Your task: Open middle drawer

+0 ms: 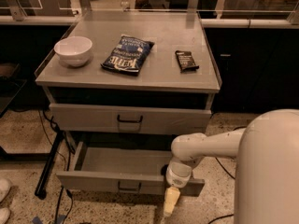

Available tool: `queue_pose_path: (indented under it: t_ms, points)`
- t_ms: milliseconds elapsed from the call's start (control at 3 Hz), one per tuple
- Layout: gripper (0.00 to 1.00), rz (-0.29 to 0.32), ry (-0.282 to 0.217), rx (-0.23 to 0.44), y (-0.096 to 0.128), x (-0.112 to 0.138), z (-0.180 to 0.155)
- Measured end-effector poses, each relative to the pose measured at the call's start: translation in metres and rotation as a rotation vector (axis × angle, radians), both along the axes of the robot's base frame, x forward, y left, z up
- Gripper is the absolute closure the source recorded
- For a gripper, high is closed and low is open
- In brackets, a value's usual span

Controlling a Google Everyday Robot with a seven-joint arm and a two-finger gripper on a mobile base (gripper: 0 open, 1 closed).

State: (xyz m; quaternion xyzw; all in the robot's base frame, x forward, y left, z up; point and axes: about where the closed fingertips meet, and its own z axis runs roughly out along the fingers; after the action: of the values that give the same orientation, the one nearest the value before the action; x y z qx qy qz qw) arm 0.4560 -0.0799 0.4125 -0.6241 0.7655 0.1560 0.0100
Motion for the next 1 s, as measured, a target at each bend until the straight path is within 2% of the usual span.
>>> queue_pose_path:
  t_ms: [667,1000]
  points:
    - [0.00,0.086,0.083,0.023,-0.001,-0.044,0.027]
    - [0.00,0.091,0.089,0.023,-0.001,-0.046,0.028]
